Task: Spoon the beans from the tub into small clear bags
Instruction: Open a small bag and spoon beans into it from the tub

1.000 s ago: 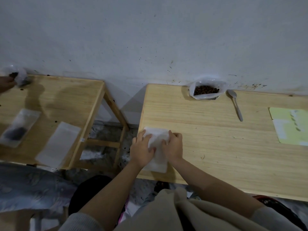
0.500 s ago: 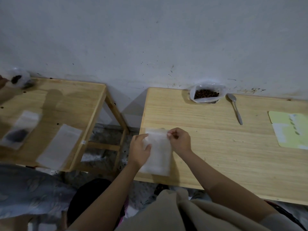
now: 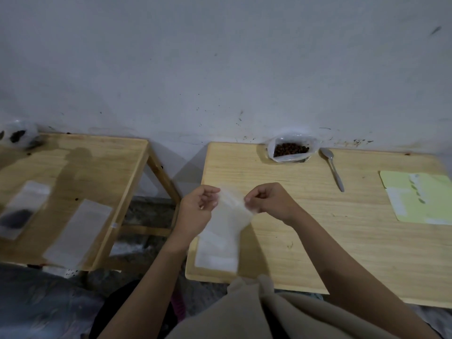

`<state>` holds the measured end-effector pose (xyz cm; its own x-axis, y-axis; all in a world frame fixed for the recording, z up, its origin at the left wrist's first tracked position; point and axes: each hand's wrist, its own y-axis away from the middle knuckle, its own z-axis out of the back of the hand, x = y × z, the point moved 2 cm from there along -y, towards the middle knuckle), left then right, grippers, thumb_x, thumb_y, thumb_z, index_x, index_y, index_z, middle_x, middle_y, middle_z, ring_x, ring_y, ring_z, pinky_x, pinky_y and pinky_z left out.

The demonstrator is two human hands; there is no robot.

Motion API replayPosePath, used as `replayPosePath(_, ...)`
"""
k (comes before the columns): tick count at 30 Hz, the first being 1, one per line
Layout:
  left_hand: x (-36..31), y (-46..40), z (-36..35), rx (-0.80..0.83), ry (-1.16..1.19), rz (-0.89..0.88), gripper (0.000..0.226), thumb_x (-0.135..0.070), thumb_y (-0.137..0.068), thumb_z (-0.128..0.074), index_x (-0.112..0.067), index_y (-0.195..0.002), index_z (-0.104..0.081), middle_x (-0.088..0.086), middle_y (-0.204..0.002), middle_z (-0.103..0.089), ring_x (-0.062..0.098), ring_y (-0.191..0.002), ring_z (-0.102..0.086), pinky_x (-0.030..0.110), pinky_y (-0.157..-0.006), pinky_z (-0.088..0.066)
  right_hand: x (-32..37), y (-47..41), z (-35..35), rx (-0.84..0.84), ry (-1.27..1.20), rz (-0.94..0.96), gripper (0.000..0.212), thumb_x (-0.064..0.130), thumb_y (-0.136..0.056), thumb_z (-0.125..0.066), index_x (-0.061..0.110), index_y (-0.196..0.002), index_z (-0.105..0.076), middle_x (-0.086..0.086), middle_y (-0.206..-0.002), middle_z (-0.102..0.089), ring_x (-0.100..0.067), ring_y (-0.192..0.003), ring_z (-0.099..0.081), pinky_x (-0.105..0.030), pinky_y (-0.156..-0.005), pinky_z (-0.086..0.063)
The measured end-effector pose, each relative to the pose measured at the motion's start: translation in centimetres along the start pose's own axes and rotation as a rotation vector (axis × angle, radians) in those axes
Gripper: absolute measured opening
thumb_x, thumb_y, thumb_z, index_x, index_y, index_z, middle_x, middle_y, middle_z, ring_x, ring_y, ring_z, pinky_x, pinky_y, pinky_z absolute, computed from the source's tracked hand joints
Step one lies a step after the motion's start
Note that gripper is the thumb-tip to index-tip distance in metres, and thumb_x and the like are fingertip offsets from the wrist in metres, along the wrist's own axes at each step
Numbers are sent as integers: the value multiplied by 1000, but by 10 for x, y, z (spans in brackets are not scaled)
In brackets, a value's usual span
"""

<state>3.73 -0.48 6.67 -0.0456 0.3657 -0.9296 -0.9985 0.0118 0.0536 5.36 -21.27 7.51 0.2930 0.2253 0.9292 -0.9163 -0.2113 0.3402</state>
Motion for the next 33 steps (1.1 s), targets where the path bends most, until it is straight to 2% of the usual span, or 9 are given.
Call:
replayPosePath(3, -24, -3, -9, -46, -95, -154, 33, 1, -82, -68, -27, -97, -62, -4, -110, -60, 2, -102, -55, 14, -95, -41, 10, 13, 14, -39, -129, 6, 8, -2, -81, -66, 1, -74, -68, -7, -65, -67, -14, -59, -63, -26, -56, -55)
replayPosePath(5, -43, -2, -19, -160, -123, -233, 28, -5, -81, -72, -24, -99, -62, -3, -111, -55, -3, -102, -52, 7, -93, -38, 14, 21, 24, -144, -217, 32, 10, -1, -80, -68, -1, -71, -66, -6, -65, -67, -17, -60, -62, -30, -58, -56)
replayPosePath(7, -63, 1, -36, -196, -6, -191, 23, -11, -82, -73, -26, -94, -61, -1, -103, -61, -1, -93, -59, 16, -85, -49, 16, 27, 36, -261, -299, 64, 13, -1, -80, -68, -2, -68, -63, -3, -64, -68, -17, -61, -61, -33, -60, -54)
replayPosePath(10, -94, 5, -67, -88, 165, -127, 19, -12, -83, -72, -27, -91, -62, -3, -97, -68, 6, -85, -67, 20, -73, -54, 19, 36, 54, -342, -346, 131, 14, -3, -79, -69, -7, -68, -62, -3, -68, -70, -17, -62, -60, -34, -61, -52)
replayPosePath(14, -125, 0, -103, -37, 244, -114, 19, -13, -81, -74, -28, -87, -66, -11, -91, -69, 4, -74, -68, 13, -65, -49, 18, 47, 75, -321, -292, 252, 22, -12, -76, -67, 0, -59, -61, -12, -75, -70, -16, -64, -63, -22, -56, -47)
replayPosePath(20, -138, -12, -147, -76, 237, -10, 20, -1, -76, -75, -19, -72, -68, 1, -78, -71, 19, -74, -71, 27, -67, -57, 8, 60, 118, -301, -200, 294, 14, -7, -73, -73, -2, -61, -66, -7, -78, -71, -17, -77, -68, -21, -70, -51)
replayPosePath(24, -144, -11, -169, -120, 244, 87, 17, 6, -70, -76, -10, -73, -70, 0, -77, -71, 8, -70, -67, 18, -61, -52, -1, 65, 135, -327, -287, 209, 14, -4, -75, -72, -12, -66, -64, -11, -81, -71, -20, -68, -63, -25, -59, -47)
replayPosePath(26, -145, -8, -175, -155, 271, 136, 18, 3, -70, -77, -14, -72, -72, -2, -76, -72, 10, -67, -67, 19, -60, -52, -6, 66, 142, -331, -321, 156, 16, -2, -77, -72, -13, -69, -62, -9, -77, -71, -19, -62, -59, -26, -54, -44)
replayPosePath(33, -148, 1, -184, -132, 276, 137, 17, 1, -71, -79, -12, -72, -69, 0, -76, -72, 8, -66, -69, 17, -63, -52, 1, 71, 151, -359, 61, 251, 7, 13, -78, -75, 12, -84, -75, 0, -74, -73, -10, -66, -66, -23, -66, -54)
